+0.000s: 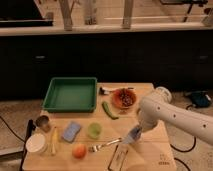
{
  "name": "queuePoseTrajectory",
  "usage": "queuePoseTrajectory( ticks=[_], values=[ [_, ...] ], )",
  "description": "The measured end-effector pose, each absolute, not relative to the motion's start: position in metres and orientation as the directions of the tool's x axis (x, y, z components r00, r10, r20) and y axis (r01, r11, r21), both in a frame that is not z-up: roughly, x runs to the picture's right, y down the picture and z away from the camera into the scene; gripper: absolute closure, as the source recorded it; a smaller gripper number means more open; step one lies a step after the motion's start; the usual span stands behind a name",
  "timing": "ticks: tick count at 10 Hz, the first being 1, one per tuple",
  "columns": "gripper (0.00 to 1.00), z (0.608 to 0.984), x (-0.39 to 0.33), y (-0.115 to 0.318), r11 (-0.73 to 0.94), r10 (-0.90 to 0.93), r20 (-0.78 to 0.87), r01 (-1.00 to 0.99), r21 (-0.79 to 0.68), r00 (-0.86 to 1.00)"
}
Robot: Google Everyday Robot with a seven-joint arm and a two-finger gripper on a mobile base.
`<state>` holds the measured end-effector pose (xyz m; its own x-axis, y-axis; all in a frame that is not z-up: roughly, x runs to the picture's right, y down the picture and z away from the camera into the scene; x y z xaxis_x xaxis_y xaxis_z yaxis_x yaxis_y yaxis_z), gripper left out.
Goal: Place towel in tray
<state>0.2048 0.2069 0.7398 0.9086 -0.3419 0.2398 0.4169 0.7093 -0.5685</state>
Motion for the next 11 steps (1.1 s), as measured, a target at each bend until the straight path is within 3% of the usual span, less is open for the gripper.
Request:
queuePoseTrajectory(
  ticks=[5,11],
  values=[
    [0.92,0.738,0.186,0.180,0.697,-0.383,0.234,0.446,-0.562,0.893],
    [0.72,0.742,0.173,0.172,0.685,-0.403,0.239,0.464,-0.562,0.883]
  ],
)
